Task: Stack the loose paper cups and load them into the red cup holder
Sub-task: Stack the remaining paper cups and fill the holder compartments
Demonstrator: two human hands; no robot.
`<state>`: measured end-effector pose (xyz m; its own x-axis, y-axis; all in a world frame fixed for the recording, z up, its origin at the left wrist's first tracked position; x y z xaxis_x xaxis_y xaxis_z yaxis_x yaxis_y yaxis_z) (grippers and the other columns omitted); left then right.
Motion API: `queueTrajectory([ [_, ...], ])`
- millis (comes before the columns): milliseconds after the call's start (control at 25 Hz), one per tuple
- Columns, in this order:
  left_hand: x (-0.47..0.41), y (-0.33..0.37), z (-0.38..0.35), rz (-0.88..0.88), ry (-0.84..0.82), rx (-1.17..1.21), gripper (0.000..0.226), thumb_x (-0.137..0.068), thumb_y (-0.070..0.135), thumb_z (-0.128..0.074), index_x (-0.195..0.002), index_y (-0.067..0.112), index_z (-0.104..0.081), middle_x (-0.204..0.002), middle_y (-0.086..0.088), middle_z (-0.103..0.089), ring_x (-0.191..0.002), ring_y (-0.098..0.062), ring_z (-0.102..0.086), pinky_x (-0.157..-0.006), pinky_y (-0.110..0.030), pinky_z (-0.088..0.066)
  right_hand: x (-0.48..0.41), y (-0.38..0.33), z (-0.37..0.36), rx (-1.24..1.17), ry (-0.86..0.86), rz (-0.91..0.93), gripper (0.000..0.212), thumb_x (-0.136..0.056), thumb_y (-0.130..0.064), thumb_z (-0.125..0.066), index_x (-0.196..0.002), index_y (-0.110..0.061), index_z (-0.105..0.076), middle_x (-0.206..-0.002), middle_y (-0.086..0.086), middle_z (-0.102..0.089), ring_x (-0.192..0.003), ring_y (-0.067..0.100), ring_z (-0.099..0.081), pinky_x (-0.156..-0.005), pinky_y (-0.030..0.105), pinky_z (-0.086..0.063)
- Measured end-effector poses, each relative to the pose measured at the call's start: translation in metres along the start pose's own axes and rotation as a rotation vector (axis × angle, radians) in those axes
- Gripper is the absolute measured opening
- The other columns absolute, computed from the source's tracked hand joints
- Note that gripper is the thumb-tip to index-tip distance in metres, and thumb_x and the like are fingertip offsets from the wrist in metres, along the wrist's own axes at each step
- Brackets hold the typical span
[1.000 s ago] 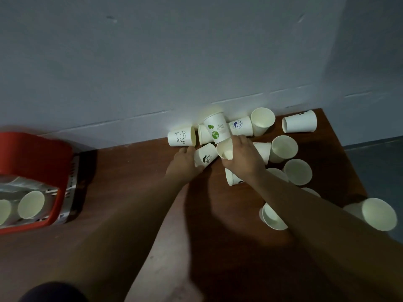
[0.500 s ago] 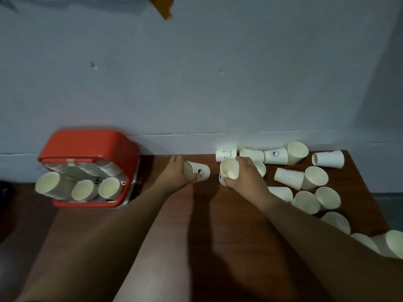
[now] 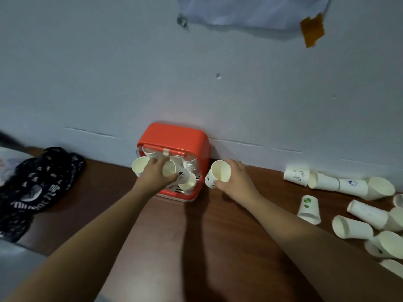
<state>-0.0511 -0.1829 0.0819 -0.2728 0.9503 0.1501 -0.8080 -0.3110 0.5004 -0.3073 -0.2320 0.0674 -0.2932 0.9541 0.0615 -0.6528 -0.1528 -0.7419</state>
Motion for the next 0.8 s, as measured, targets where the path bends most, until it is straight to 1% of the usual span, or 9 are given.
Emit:
queueTrajectory([
  [80,-0.006,-0.023,0.009,0.02,0.031,-0.016,0.074,-0.079,0.041,-0.078,-0.141,0.017,-0.046,-0.138,-0.009,-0.049,-0.125,-0.03,-0.05,-0.102,-0.042,-0.043,-0.009,-0.015,-0.025,-0.012,-0.025,0.013,0.068,-0.065,-0.035,-0.08,-0.124,-0.014,-0.054,-0.123,0.004,-0.052,-0.113,0.019,-0.049,-0.086,0.021,-0.033],
  [200,-0.02,-0.037,0.011,-0.037,0.07,-0.088,0.068,-0.077,0.037,-0.08,-0.131,0.006,-0.052,-0.128,-0.013,-0.053,-0.119,-0.032,-0.051,-0.095,-0.04,-0.043,-0.023,-0.033,-0.056,-0.047,-0.021,0.035,0.063,-0.065,-0.03,-0.083,-0.12,-0.017,-0.056,-0.117,0.001,-0.052,-0.104,0.012,-0.05,-0.083,0.019,-0.034],
  [280,-0.031,-0.042,0.005,-0.075,0.058,-0.13,0.068,-0.078,0.035,-0.08,-0.131,0.005,-0.051,-0.128,-0.013,-0.052,-0.119,-0.032,-0.05,-0.096,-0.041,-0.043,-0.029,-0.037,-0.073,-0.063,-0.022,0.019,0.064,-0.067,-0.026,-0.084,-0.123,-0.018,-0.054,-0.117,-0.003,-0.047,-0.101,0.007,-0.047,-0.084,0.017,-0.034],
  [320,-0.036,-0.045,0.001,-0.088,0.044,-0.145,0.068,-0.079,0.035,-0.079,-0.133,0.005,-0.05,-0.13,-0.013,-0.051,-0.121,-0.031,-0.049,-0.097,-0.042,-0.043,-0.033,-0.037,-0.082,-0.057,-0.027,0.009,0.064,-0.068,-0.026,-0.084,-0.124,-0.019,-0.053,-0.117,-0.004,-0.046,-0.101,0.008,-0.048,-0.084,0.018,-0.035],
  [440,-0.051,-0.052,-0.018,-0.122,-0.032,-0.208,0.07,-0.081,0.035,-0.077,-0.137,0.007,-0.047,-0.134,-0.011,-0.049,-0.124,-0.031,-0.048,-0.099,-0.043,-0.043,-0.039,-0.033,-0.103,0.043,-0.038,0.012,0.066,-0.069,-0.025,-0.082,-0.126,-0.019,-0.05,-0.119,0.0,-0.047,-0.107,0.02,-0.055,-0.086,0.026,-0.044],
  [560,-0.062,-0.06,-0.043,-0.15,-0.138,-0.287,0.074,-0.081,0.033,-0.076,-0.142,0.008,-0.043,-0.134,-0.01,-0.049,-0.121,-0.03,-0.052,-0.097,-0.042,-0.046,-0.043,-0.031,-0.114,0.128,-0.001,0.005,0.075,-0.072,-0.028,-0.08,-0.134,-0.012,-0.041,-0.125,0.007,-0.049,-0.111,0.026,-0.054,-0.087,0.03,-0.044],
  [640,-0.068,-0.065,-0.058,-0.163,-0.194,-0.335,0.074,-0.081,0.03,-0.076,-0.143,0.009,-0.042,-0.136,-0.01,-0.048,-0.117,-0.03,-0.055,-0.096,-0.041,-0.047,-0.043,-0.032,-0.118,0.197,0.048,0.023,0.078,-0.073,-0.032,-0.078,-0.137,-0.009,-0.038,-0.126,0.011,-0.053,-0.112,0.029,-0.055,-0.088,0.034,-0.047],
  [720,-0.07,-0.066,-0.07,-0.186,-0.241,-0.384,0.072,-0.082,0.028,-0.074,-0.143,0.009,-0.041,-0.14,-0.011,-0.045,-0.12,-0.032,-0.053,-0.098,-0.043,-0.048,-0.041,-0.027,-0.122,0.221,0.073,0.005,0.075,-0.074,-0.035,-0.079,-0.132,-0.009,-0.039,-0.122,0.013,-0.058,-0.109,0.031,-0.059,-0.084,0.038,-0.051],
  [800,-0.071,-0.07,-0.08,-0.202,-0.266,-0.418,0.073,-0.084,0.028,-0.073,-0.145,0.009,-0.038,-0.143,-0.013,-0.043,-0.124,-0.032,-0.05,-0.102,-0.043,-0.045,-0.042,-0.019,-0.132,0.257,0.062,-0.034,0.069,-0.073,-0.035,-0.08,-0.124,-0.01,-0.04,-0.117,0.013,-0.061,-0.104,0.032,-0.062,-0.078,0.039,-0.052],
])
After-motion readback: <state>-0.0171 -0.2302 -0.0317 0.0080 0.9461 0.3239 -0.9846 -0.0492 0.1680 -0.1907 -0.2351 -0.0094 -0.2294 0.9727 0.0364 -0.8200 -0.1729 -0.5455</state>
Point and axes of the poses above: each hand's wrist, its own x-axis away from the middle knuckle, its own z-axis out of the back of the hand, y = z × x, the point moved 10 cm from there along -x, towards the middle knuckle
